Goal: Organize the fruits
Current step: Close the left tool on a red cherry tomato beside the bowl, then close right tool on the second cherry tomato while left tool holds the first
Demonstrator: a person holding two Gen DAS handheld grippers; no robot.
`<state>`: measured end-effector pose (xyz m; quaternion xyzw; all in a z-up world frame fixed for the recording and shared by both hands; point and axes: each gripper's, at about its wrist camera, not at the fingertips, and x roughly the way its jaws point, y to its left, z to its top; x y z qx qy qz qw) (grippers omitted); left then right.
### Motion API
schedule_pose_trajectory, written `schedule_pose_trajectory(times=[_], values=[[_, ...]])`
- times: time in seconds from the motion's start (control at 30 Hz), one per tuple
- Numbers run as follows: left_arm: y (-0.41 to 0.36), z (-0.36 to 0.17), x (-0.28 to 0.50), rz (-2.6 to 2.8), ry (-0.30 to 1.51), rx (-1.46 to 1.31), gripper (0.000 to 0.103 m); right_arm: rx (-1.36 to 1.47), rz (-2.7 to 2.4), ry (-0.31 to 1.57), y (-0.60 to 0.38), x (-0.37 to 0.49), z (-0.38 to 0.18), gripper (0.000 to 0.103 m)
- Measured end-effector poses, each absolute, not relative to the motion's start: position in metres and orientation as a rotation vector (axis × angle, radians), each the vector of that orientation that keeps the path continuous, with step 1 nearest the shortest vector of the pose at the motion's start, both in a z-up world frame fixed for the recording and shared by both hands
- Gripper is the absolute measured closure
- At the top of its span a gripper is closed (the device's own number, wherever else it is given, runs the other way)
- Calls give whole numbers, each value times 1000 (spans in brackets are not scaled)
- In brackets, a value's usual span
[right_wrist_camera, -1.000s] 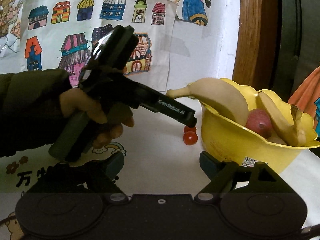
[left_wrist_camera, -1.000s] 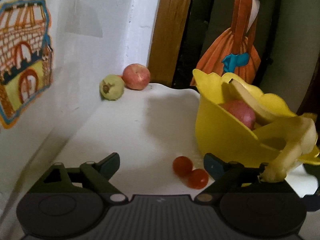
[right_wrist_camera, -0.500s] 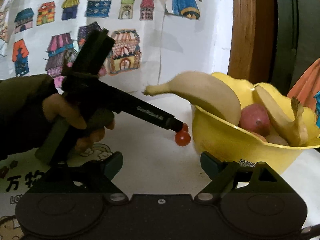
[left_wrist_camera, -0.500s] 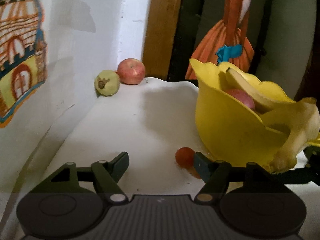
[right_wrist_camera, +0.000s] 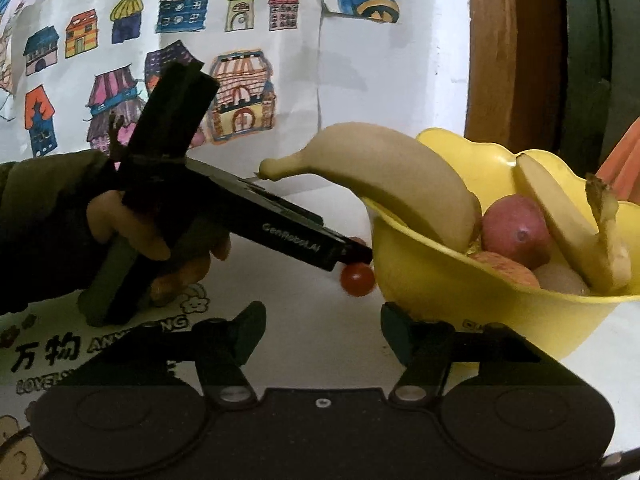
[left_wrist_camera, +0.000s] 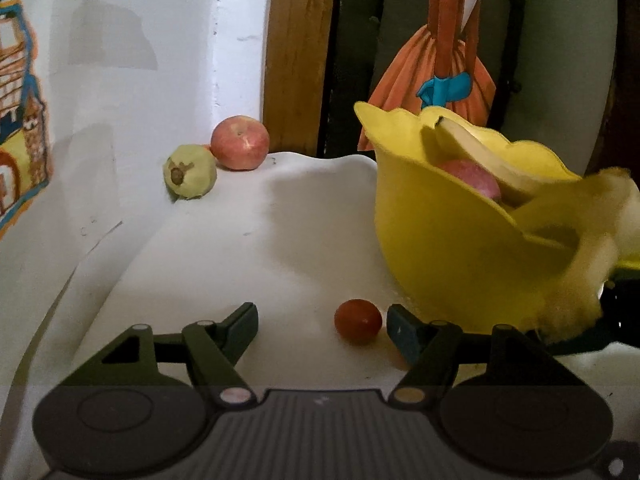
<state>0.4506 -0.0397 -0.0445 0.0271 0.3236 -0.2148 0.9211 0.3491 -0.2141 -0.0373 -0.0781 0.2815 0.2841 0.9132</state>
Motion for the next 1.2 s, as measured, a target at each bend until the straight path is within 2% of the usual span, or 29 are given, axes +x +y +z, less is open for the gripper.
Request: schedule_pose_trajectory(times=[0.17, 0.2, 0.27, 0.33, 0.43, 0.53, 0.8, 1.2], values=[[-47, -45, 448, -435, 659, 91, 46, -155, 553, 580, -220, 351, -42, 30], [-48, -44, 448, -433, 657, 95, 50, -159, 552, 580, -220, 351, -43, 29], [-50, -44, 447, -438, 654, 100, 66, -170, 550, 579, -218, 351, -45, 27], [-52, -44, 447, -442, 653, 103, 73, -173, 543, 582, -216, 352, -46, 26], [-53, -44, 444, -431, 654, 106, 75, -186, 523, 600, -211, 355, -49, 26], [-49, -42, 440, -398, 673, 67, 75, -208, 489, 616, -206, 360, -52, 32], [-41, -37, 419, -416, 711, -1, 75, -155, 453, 657, -214, 371, -56, 54], [-55, -32, 376, -403, 675, 42, 75, -180, 454, 646, -216, 364, -58, 66]])
